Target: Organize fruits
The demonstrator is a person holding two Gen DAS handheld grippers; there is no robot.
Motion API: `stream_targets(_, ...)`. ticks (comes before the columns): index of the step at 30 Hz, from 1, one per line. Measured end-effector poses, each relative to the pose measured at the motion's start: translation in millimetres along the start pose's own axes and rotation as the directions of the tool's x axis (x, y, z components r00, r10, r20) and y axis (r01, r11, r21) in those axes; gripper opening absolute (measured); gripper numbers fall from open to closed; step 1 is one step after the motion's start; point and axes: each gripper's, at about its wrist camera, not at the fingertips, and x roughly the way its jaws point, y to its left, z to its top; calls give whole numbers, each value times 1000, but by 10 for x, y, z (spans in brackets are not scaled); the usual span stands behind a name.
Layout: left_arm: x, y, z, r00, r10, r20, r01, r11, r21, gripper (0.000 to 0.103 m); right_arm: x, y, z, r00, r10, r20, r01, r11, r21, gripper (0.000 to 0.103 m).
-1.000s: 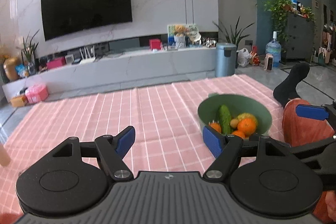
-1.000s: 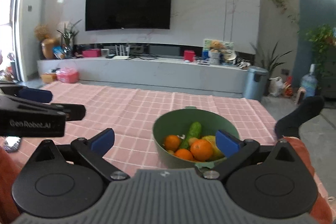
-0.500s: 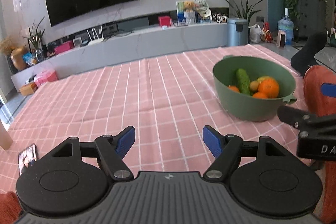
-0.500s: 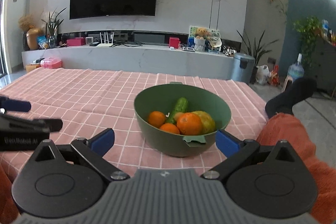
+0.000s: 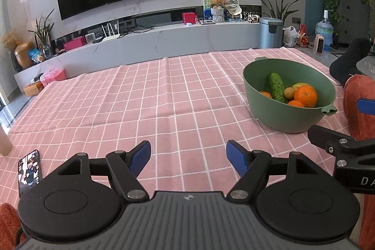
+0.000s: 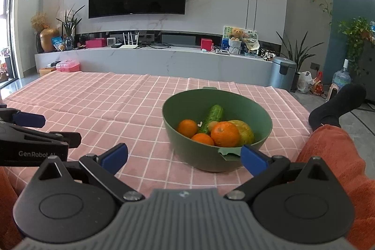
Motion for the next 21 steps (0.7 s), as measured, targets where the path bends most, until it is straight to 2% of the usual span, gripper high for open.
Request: stream_targets(21,-11,41,33,1000,-4,-6,4,1000,-14,86,37,13,-9,999,48,8,-48,999,-8,98)
